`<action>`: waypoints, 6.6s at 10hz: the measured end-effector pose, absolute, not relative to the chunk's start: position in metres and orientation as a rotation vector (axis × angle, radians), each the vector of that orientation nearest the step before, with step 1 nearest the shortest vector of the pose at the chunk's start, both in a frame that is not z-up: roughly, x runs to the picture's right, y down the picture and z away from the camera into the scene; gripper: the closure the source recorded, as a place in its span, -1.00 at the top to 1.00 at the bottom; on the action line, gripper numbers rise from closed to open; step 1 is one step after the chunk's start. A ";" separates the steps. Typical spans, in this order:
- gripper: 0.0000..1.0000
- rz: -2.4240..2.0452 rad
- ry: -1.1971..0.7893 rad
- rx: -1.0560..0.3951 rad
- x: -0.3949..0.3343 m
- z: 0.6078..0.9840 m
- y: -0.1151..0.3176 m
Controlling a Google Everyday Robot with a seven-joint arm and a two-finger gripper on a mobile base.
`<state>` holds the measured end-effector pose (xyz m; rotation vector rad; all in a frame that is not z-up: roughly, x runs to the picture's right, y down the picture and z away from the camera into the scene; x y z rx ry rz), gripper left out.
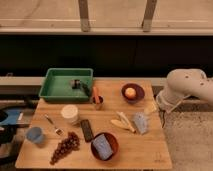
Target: Place grapes in plastic cup
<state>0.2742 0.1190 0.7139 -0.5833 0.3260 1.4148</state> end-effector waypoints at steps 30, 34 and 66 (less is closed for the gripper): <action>0.54 1.024 0.090 -0.648 0.066 0.689 0.103; 0.54 0.994 0.071 -0.656 0.049 0.685 0.105; 0.54 0.593 -0.198 -1.110 -0.180 0.739 0.226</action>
